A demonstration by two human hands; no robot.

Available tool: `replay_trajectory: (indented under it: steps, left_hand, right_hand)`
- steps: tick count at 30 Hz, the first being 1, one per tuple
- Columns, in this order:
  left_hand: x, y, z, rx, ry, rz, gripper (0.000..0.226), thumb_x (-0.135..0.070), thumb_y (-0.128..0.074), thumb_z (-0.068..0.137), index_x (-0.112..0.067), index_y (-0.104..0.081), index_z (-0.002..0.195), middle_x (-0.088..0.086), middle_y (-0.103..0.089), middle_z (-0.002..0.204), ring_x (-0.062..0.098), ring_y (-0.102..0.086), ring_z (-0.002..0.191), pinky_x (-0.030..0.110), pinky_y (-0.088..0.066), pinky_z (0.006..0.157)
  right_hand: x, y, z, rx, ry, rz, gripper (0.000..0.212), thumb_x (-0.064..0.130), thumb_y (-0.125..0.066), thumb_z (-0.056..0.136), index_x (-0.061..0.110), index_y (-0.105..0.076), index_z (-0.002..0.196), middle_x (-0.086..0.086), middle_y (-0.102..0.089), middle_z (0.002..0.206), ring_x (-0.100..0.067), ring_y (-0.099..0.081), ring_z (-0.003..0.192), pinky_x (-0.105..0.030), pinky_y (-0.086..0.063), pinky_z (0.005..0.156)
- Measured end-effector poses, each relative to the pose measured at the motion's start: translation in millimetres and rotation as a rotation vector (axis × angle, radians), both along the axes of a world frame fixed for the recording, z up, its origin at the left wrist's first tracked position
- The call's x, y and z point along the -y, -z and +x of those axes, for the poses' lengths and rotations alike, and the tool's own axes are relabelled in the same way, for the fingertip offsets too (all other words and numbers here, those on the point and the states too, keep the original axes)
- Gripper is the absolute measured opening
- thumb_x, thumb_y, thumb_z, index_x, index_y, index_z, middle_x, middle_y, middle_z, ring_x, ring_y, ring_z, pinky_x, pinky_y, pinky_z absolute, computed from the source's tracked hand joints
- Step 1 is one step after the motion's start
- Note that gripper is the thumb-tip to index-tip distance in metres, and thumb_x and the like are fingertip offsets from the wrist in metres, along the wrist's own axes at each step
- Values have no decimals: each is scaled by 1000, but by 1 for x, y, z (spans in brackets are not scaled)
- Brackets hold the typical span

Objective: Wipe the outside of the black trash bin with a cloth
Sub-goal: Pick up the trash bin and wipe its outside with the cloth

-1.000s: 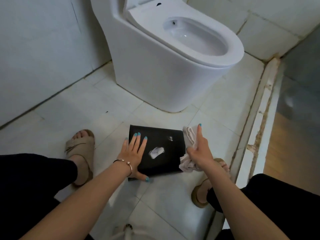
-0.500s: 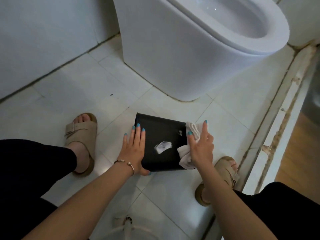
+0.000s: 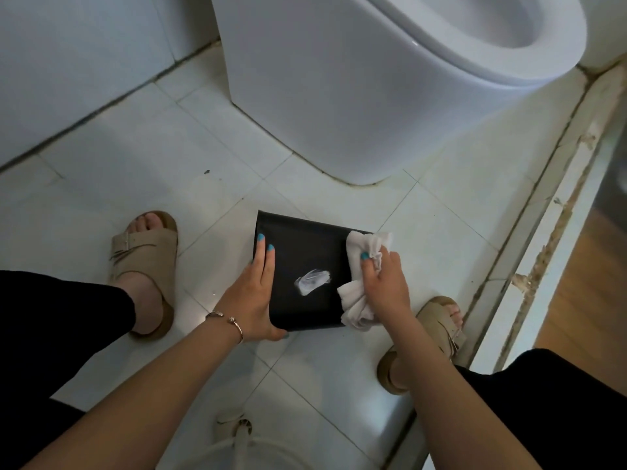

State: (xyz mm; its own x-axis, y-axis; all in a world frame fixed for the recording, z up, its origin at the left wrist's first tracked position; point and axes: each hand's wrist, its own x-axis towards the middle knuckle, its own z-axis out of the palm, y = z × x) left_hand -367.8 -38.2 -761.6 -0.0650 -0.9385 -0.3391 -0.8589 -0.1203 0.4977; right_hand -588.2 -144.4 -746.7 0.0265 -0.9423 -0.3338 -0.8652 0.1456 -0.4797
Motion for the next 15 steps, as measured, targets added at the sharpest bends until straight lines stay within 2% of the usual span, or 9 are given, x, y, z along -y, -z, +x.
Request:
replay_trajectory:
  steps: [3, 5, 7, 11, 15]
  left_hand:
    - [0, -1, -1, 20, -12, 6, 152, -66, -80, 50, -9, 24, 145, 1, 43, 145, 22, -26, 139, 24, -38, 104]
    - [-1, -1, -2, 25, -19, 2, 152, -67, -79, 51, -9, 25, 145, 2, 43, 146, 23, -23, 141, 25, -36, 105]
    - [0, 0, -4, 22, -28, 6, 152, -67, -79, 50, -8, 24, 145, 3, 42, 147, 25, -19, 142, 27, -33, 109]
    - [0, 0, -3, 4, -35, -1, 150, -66, -79, 51, -8, 21, 146, 5, 36, 150, 28, -14, 144, 34, -27, 113]
    - [1, 0, -2, 11, -32, 14, 149, -68, -77, 53, -10, 23, 146, 4, 38, 150, 27, -13, 144, 33, -26, 114]
  right_hand:
    - [3, 3, -2, 52, 177, -35, 24, 36, -36, 100, 16, -48, 104, -5, -47, 101, -16, -50, 72, -34, -41, 67]
    - [1, 1, 7, -18, 236, -29, 28, 39, -34, 100, 19, -48, 114, -5, -47, 106, -19, -51, 73, -35, -43, 68]
    - [-2, 0, 11, -85, 165, -1, 32, 42, -32, 100, 23, -45, 123, -5, -44, 109, -21, -52, 76, -36, -45, 70]
    - [11, -5, -12, -144, -124, 22, 29, 41, -36, 100, 21, -45, 120, -5, -45, 105, -22, -55, 78, -38, -49, 72]
    - [18, -9, -14, -77, 12, 69, 27, 39, -36, 101, 17, -46, 114, -8, -45, 109, -25, -53, 85, -37, -44, 76]
